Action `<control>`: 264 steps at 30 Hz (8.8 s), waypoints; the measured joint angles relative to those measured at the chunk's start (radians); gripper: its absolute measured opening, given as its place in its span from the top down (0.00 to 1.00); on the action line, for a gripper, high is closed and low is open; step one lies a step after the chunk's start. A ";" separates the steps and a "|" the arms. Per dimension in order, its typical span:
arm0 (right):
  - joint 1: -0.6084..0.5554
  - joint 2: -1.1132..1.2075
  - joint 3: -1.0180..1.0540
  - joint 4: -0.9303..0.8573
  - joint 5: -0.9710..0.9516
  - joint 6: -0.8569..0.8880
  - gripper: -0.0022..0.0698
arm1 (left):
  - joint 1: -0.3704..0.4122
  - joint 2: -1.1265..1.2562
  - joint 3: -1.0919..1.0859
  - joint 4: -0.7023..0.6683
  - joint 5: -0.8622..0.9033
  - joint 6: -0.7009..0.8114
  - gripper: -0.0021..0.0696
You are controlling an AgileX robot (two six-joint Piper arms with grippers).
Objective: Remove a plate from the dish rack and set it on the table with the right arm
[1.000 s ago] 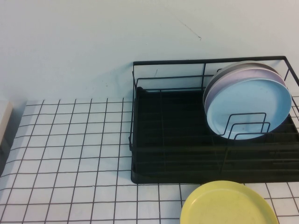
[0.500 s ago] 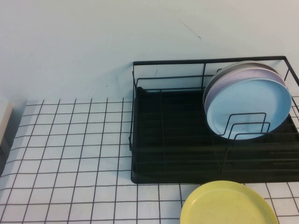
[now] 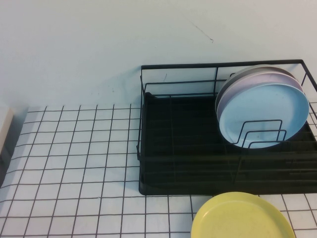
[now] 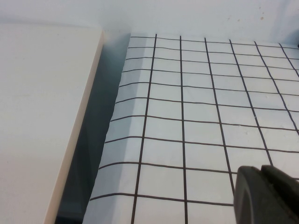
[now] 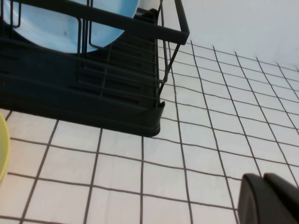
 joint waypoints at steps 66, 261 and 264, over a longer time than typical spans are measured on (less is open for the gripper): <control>0.000 0.000 0.000 0.000 0.000 0.000 0.97 | 0.000 0.000 0.000 0.000 0.000 0.000 0.98; 0.081 1.456 -1.354 0.710 0.345 -1.420 0.83 | 0.000 0.000 0.000 0.000 0.000 0.000 0.97; 0.081 1.334 -1.354 0.571 0.443 -1.194 0.83 | 0.000 0.000 0.000 0.000 0.000 0.000 0.97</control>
